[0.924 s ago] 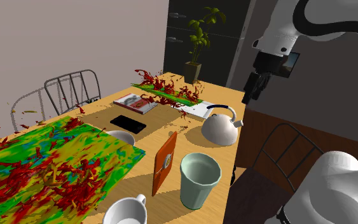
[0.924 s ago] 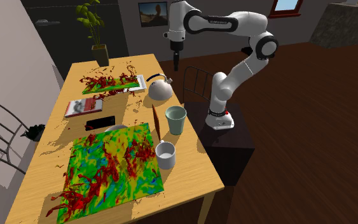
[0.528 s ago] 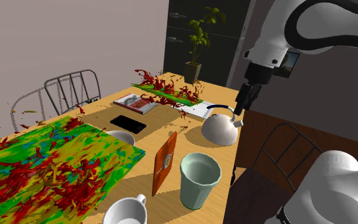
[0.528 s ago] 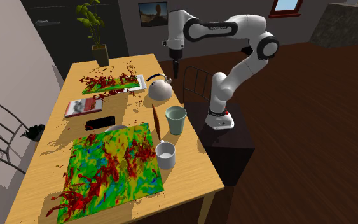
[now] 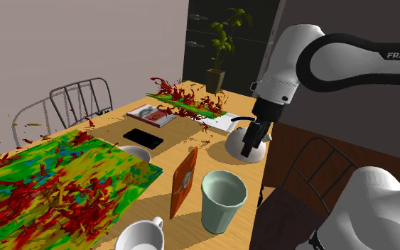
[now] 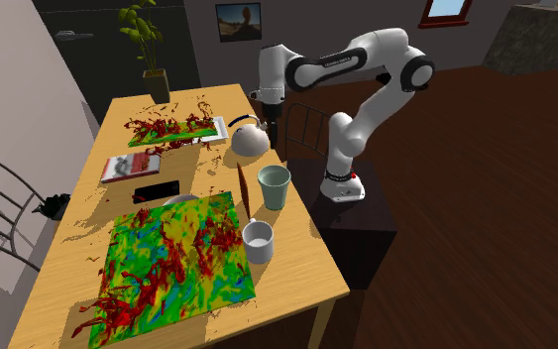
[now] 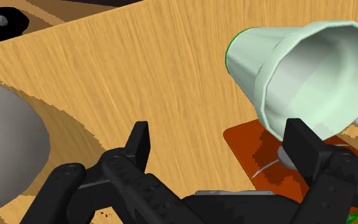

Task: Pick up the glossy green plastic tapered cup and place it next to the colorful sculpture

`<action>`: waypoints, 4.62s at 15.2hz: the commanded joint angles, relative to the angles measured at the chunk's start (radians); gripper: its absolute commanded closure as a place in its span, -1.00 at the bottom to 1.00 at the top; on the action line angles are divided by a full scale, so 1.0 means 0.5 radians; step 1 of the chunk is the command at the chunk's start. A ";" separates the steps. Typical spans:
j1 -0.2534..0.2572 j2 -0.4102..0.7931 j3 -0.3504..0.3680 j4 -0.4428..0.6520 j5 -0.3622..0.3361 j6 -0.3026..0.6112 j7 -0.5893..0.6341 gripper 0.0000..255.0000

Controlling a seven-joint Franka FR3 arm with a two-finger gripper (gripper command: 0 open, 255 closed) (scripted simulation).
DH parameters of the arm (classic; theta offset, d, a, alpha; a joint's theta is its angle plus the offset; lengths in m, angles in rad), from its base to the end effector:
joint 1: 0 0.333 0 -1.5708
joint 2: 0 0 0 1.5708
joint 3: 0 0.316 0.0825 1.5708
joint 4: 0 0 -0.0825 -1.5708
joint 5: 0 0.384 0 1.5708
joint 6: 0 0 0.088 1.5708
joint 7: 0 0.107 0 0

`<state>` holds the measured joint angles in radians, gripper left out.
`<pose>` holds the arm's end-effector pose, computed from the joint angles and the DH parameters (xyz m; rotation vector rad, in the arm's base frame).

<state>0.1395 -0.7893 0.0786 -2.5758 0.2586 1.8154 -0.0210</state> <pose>0.3064 0.0920 0.5089 -2.9347 -0.2314 -0.0172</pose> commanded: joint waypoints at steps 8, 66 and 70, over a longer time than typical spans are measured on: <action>0.190 0.153 0.163 -0.229 0.274 0.409 -0.004 -1.00; 0.163 0.165 0.082 0.617 0.144 -0.396 0.226 1.00; 0.162 0.196 0.072 0.746 0.134 -0.490 0.251 1.00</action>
<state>0.2210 -0.6968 0.1166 -2.2223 0.3273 1.5835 0.1019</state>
